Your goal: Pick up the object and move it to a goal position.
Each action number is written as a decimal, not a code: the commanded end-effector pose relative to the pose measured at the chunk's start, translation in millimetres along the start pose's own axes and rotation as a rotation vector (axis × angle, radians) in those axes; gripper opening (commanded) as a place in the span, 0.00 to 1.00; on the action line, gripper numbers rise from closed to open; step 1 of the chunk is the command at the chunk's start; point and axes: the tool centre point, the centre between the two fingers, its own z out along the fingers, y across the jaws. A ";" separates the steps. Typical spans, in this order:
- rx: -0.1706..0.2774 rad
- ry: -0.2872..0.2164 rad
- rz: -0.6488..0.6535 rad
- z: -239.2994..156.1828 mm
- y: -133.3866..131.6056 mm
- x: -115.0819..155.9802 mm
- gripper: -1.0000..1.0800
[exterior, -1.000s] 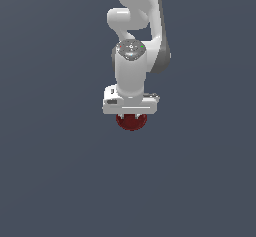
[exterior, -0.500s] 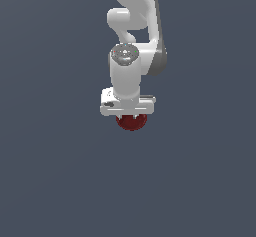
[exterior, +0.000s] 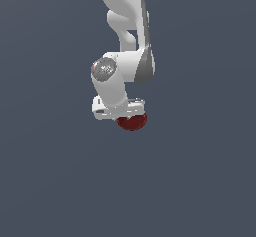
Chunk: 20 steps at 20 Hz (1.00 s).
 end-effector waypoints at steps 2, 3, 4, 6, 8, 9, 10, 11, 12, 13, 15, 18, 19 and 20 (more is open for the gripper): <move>0.067 -0.033 -0.017 13.4 12.2 -6.7 0.62; 0.088 -0.041 -0.022 17.1 15.4 -8.6 0.62; 0.110 -0.048 -0.028 20.8 18.4 -10.6 0.62; 0.153 -0.060 -0.039 27.8 24.2 -14.3 0.62; 0.195 -0.069 -0.049 34.0 29.2 -17.7 0.62; 0.215 -0.072 -0.054 36.7 31.3 -19.2 0.62; 0.233 -0.074 -0.059 39.2 33.3 -20.6 0.62; 0.251 -0.075 -0.063 41.5 35.1 -21.9 0.62; 0.267 -0.077 -0.067 43.6 36.7 -23.1 0.62; 0.283 -0.077 -0.071 45.4 38.1 -24.1 0.62; 0.310 -0.077 -0.078 48.6 40.6 -26.0 0.62; 0.342 -0.076 -0.086 52.2 43.3 -28.0 0.62; 0.350 -0.076 -0.088 53.1 44.0 -28.5 0.62; 0.357 -0.075 -0.090 53.8 44.6 -29.0 0.62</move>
